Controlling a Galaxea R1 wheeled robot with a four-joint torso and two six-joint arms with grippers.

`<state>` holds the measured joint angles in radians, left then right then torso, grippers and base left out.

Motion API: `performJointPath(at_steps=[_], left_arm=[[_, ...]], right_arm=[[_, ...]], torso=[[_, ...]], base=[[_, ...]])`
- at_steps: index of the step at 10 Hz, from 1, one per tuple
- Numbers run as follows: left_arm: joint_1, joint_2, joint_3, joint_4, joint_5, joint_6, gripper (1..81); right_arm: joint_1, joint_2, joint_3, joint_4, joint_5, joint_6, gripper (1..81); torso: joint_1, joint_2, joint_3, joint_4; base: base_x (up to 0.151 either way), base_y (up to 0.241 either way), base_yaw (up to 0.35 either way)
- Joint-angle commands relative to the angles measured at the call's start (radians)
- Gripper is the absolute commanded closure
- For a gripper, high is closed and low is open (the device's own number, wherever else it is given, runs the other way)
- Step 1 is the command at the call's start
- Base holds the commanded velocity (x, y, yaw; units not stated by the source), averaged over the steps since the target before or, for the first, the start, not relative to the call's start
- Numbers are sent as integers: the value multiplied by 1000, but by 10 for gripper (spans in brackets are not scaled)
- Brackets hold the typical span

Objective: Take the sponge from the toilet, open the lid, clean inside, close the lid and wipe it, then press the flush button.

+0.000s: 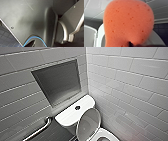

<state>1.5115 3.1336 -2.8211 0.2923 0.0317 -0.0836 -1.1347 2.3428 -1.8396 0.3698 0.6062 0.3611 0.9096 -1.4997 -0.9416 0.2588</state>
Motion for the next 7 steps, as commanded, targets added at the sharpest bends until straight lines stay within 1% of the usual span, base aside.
performJointPath(at_steps=[1,3,5,6,7], left_arm=[[11,2,0,7,74,1,10],[11,4,0,8,70,1,10],[11,8,0,8,66,1,10],[11,8,0,8,66,1,10],[11,7,0,8,66,1,10]], right_arm=[[-73,-60,48,5,46,-4,811],[-112,-43,43,0,63,-10,811],[-86,-46,60,-6,60,-11,811],[-54,-57,76,-35,50,-10,811],[-3,-70,98,-84,35,-10,811]], torso=[[0,0,0,0],[0,0,0,0],[0,0,0,0],[0,0,0,0],[0,0,0,0]], base=[[0,0,0],[0,0,0],[0,0,0],[0,0,0],[0,0,0]])
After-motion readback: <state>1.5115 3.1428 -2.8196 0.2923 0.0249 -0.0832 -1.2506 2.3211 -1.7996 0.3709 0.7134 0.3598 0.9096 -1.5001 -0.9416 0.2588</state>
